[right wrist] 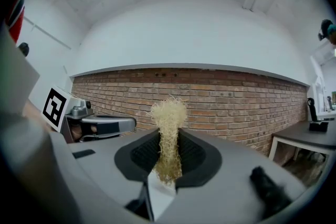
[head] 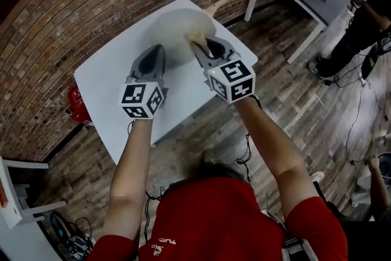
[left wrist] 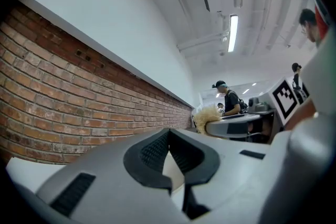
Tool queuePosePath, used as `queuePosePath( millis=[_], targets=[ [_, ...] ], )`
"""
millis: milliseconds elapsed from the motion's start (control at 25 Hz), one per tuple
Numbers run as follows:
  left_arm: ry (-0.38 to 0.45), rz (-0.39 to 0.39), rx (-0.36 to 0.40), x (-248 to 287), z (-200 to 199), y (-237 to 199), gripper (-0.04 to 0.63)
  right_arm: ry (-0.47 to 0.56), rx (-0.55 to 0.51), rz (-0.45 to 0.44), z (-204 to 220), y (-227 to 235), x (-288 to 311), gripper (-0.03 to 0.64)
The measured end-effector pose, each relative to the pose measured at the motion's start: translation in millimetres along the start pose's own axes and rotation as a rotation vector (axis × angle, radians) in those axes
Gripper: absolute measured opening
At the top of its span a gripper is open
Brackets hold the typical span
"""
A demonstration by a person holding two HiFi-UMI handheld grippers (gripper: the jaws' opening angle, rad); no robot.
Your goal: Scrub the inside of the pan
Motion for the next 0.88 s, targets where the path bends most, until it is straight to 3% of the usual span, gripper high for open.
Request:
queuePosePath(
  millis=[520, 880],
  targets=[
    [-0.100, -0.096, 0.023, 61.5, 27.4, -27.8, 0.014, -0.071, -0.003, -0.073, 16.3, 58.9, 58.8, 0.087],
    [-0.132, -0.090, 0.022, 93.3, 45.4, -74.6, 0.014, -0.167, -0.031, -0.072, 26.2, 75.2, 120.4, 0.087]
  ],
)
Point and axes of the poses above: the fingertips, and each gripper's own axes: x forward along the fingers, y to its right, z out of its underside, the point moved 3 cm from there along -x, backward along the fingers, and after that the axes turned 4 degrees about x, right-handed, at the moved point
